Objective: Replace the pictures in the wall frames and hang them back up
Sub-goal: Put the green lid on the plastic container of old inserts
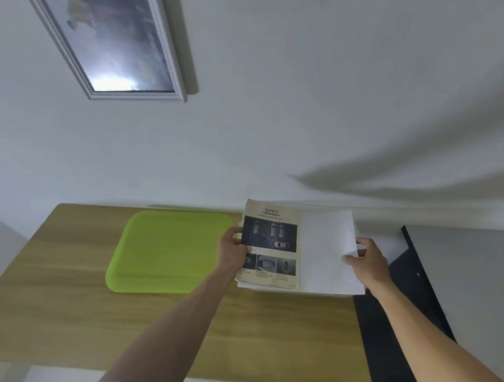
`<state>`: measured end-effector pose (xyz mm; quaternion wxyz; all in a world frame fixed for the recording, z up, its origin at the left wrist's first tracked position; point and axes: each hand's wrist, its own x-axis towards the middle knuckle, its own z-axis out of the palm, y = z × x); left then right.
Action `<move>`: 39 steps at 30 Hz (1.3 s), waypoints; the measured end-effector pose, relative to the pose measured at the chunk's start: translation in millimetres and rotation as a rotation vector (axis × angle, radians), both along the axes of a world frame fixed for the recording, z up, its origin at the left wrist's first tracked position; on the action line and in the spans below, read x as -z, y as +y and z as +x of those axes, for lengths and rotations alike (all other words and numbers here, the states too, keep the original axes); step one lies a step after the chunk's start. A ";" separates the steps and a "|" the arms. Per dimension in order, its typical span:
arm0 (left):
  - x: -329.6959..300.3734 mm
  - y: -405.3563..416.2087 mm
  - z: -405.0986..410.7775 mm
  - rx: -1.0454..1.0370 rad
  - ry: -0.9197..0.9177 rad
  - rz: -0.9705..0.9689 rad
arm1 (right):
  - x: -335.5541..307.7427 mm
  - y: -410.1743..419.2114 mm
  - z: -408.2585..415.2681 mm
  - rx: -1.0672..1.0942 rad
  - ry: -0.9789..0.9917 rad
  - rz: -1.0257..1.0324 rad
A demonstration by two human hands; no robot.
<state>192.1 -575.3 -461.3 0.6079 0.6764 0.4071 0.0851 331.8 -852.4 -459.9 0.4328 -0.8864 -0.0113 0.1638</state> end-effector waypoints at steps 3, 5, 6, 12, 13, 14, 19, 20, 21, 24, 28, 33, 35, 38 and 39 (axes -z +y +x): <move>10.1 -3.9 27.0 -0.002 0.062 0.132 | 12.0 9.9 28.8 -0.081 -0.010 -0.122; 22.7 -8.3 40.6 0.007 0.115 0.207 | 21.7 15.9 42.0 -0.166 -0.052 -0.239; 29.0 -10.9 45.6 0.016 0.144 0.247 | 26.8 18.8 47.0 -0.212 -0.084 -0.300; 60.5 -31.4 61.3 0.131 0.342 0.459 | 46.5 29.3 59.2 -0.440 -0.176 -0.666; 64.2 -35.1 62.9 0.147 0.381 0.477 | 48.7 29.9 58.2 -0.481 -0.183 -0.743; 67.5 -38.3 64.9 0.162 0.423 0.501 | 49.8 31.1 56.8 -0.518 -0.182 -0.818; 72.8 -52.4 70.8 0.205 0.489 0.631 | 52.4 40.2 51.7 -0.618 -0.255 -0.994; 73.0 -54.6 70.4 0.243 0.481 0.690 | 53.7 42.1 51.8 -0.645 -0.274 -0.955; 73.5 -56.1 69.8 0.296 0.476 0.754 | 55.2 44.1 51.7 -0.671 -0.273 -0.894; 77.2 -58.6 69.7 0.488 0.494 0.845 | 60.2 50.6 50.3 -0.734 -0.177 -0.737; 83.9 -58.3 67.7 0.633 0.656 0.695 | 71.9 53.9 49.5 -0.794 -0.051 -0.708; 89.4 -60.5 61.9 0.597 0.669 0.693 | 80.2 53.4 47.4 -0.796 -0.044 -0.717; 89.2 -60.4 62.1 0.591 0.663 0.700 | 79.4 54.0 47.0 -0.794 -0.046 -0.717; 85.6 -58.9 61.3 0.584 0.656 0.703 | 75.5 55.1 45.5 -0.789 -0.063 -0.725; 83.4 -58.2 60.5 0.581 0.639 0.712 | 73.3 55.7 44.9 -0.791 -0.081 -0.732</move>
